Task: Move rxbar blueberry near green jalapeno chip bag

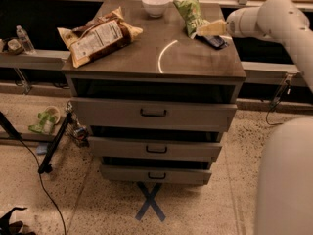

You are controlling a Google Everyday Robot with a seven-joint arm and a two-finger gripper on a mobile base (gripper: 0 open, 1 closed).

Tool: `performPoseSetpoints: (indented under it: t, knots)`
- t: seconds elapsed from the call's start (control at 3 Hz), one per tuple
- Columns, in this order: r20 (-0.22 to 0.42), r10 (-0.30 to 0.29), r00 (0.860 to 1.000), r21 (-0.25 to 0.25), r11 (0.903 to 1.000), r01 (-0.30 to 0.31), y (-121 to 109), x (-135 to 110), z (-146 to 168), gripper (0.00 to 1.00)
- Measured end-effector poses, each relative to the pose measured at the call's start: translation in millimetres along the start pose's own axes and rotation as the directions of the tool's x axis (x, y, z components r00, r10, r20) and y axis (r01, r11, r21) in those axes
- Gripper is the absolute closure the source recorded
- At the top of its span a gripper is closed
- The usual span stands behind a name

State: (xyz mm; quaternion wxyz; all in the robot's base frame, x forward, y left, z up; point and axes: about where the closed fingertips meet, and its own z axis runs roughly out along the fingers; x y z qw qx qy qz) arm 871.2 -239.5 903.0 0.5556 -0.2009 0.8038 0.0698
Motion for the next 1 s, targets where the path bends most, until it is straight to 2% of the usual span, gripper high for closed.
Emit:
performPoseSetpoints:
  t: [0.33,0.67,1.0]
  knots:
    - [0.031,-0.148,0.988,0.096,0.9848,0.145,-6,-36,-66,0.0]
    - [-0.005,-0.235,0.972,0.188,0.9544,0.232,-2,-57,-142,0.0]
    - [-0.002,-0.235,0.972,0.179,0.9562,0.231,2,-58,-140,0.0]
